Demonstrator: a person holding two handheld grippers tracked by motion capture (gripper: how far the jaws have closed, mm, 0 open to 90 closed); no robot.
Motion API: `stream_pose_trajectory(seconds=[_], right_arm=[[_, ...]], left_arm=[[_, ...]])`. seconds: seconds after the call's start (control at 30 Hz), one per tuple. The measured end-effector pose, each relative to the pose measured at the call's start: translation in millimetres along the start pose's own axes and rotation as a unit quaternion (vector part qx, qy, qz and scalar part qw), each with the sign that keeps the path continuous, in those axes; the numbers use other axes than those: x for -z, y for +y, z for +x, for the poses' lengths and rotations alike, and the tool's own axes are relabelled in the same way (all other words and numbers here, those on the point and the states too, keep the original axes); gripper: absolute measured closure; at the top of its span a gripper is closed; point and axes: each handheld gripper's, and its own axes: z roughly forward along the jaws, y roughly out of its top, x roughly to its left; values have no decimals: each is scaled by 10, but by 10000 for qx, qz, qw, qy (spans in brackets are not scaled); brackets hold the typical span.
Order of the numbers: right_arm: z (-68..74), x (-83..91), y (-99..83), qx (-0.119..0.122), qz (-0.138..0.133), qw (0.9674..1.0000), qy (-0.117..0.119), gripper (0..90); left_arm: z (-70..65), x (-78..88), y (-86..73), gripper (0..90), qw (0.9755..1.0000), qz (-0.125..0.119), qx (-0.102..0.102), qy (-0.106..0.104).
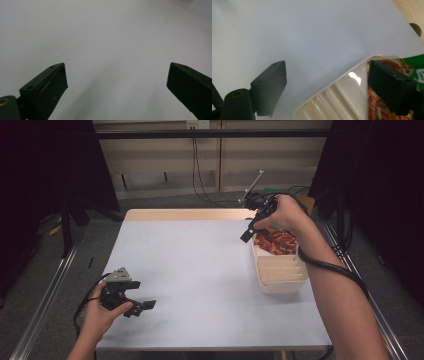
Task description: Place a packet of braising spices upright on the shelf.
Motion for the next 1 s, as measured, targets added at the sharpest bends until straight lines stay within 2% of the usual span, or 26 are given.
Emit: stream_pose_trajectory(seconds=[0.1,0.2,0.27,0.33,0.47,0.57,0.67,1.0], right_arm=[[40,-48,8,81,-34,10000,13,154],[142,-176,28,223,-53,9996,145,148],[160,-201,33,180,-44,9996,191,147],[187,-283,39,230,-74,9995,212,148],[218,-369,40,301,-108,9992,250,144],[273,-456,36,320,-47,9991,270,145],[374,-587,26,446,49,9985,305,145],[543,-845,-32,711,100,9966,401,142]], left_arm=[[0,-4,-2,29,10000,-22,7,-4],[3,9,2,29,10000,19,-10,-15],[4,12,2,29,10000,27,-23,-8],[0,8,0,29,10000,-60,-16,0],[11,23,3,29,10000,-39,-29,-28],[11,31,2,29,10000,-47,-13,-33],[13,27,3,29,10000,-44,-35,-22],[8,8,-4,29,10000,-25,-21,-28]])
